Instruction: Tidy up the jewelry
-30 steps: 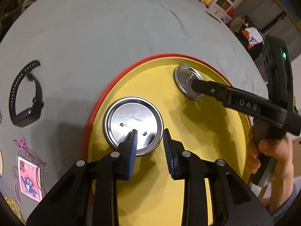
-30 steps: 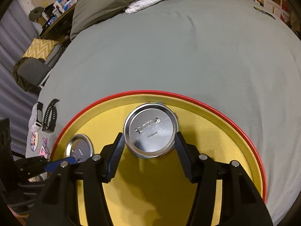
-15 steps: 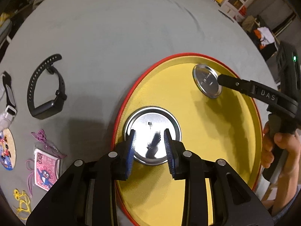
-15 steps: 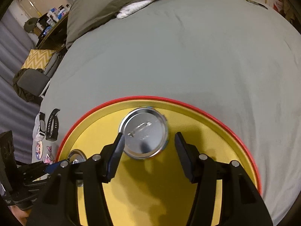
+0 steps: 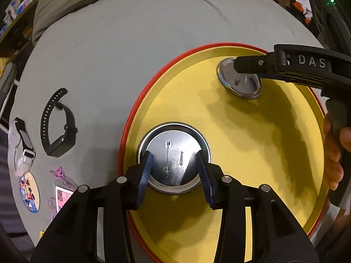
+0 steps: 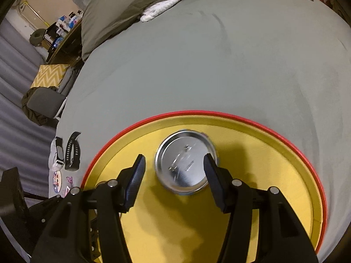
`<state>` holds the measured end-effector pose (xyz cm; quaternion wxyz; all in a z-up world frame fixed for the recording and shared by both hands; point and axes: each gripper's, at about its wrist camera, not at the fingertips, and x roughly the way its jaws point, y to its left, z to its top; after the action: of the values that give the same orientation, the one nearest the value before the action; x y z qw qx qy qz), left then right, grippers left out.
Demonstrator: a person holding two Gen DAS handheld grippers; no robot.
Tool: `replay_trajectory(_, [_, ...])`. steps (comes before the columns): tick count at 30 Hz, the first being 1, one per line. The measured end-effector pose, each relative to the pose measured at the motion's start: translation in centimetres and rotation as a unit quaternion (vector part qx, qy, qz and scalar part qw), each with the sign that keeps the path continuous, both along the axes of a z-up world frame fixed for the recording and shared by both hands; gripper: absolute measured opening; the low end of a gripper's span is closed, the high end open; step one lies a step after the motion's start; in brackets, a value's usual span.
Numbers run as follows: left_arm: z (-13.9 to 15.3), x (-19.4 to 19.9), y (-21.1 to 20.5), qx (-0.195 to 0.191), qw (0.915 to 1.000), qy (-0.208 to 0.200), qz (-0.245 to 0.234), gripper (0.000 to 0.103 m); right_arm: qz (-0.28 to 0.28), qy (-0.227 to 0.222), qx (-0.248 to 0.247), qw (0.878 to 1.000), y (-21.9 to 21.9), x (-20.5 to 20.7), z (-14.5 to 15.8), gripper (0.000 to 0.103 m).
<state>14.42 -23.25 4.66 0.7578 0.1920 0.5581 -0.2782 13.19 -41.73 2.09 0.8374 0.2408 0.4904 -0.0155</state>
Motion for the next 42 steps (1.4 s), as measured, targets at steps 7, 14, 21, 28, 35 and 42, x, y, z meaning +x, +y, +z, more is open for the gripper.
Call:
replay_trajectory(7, [0.2,0.0,-0.2,-0.007,1.0000,0.006,-0.001,0.040,0.006,-0.026,0.003,1.000,0.4,-0.2,1.4,0.042])
replay_trajectory(14, [0.6,0.4,1.1,-0.006,1.0000,0.005,-0.006,0.040,0.013,0.001,-0.024,1.000,1.1,0.1,-0.2,0.032])
replay_trajectory(21, [0.6,0.5,1.0,-0.005,0.9999,0.003,-0.013,0.040,0.018,-0.005,-0.049,0.999,1.7,0.4,-0.6,0.032])
replay_trajectory(28, [0.5,0.2,0.7,-0.005,0.9999,0.002,-0.014,0.040,0.023,-0.011,-0.066,0.997,2.0,0.6,-0.8,0.025])
replay_trajectory(35, [0.2,0.1,0.6,-0.006,0.9999,0.004,-0.014,0.040,0.025,0.003,-0.059,0.998,1.0,0.1,-0.3,0.004])
replay_trajectory(42, [0.0,0.1,0.6,-0.006,0.9999,0.003,-0.014,0.040,0.015,-0.001,-0.062,0.998,1.2,0.4,-0.4,0.004])
